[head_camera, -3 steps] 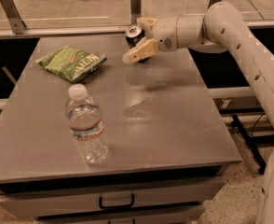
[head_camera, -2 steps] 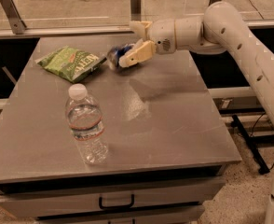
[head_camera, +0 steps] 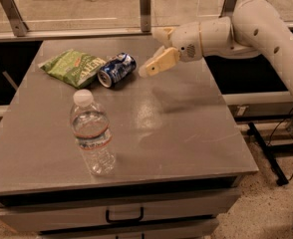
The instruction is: Knock pepsi can over
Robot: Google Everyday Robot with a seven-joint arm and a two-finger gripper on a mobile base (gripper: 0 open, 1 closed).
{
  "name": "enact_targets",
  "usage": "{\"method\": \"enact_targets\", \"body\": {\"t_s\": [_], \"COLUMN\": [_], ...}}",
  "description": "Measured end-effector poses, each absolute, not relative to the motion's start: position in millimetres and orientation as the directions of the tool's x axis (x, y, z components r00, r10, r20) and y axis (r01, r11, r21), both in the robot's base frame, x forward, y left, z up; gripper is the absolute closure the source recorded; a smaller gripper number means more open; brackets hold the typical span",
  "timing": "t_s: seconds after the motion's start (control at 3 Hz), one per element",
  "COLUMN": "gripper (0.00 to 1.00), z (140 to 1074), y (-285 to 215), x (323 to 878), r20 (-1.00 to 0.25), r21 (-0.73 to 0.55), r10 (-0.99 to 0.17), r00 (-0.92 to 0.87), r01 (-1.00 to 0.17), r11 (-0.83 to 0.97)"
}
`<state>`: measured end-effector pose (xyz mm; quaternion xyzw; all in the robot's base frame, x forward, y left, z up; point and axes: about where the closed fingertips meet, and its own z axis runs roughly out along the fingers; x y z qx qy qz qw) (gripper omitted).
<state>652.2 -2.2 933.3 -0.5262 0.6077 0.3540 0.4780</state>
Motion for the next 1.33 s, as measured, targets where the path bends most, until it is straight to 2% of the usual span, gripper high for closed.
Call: {"method": "enact_targets", "body": {"t_s": [0.67, 1.0, 1.33], "gripper": [0.0, 0.0, 0.0], "z": [985.1, 1046.0, 1123.1], "y": [-121.9, -156.2, -172.5], "x": [701.3, 702.3, 688.1], "r20": [-0.861, -0.786, -0.661], "r21": [-0.35, -0.529, -0.704], "r10": [-0.502, -0.598, -0.725], "r00": [0.079, 0.155, 0.192], "r01": [-0.808, -0.669, -0.492], "r11": [0.474, 0.522, 0.512]}}
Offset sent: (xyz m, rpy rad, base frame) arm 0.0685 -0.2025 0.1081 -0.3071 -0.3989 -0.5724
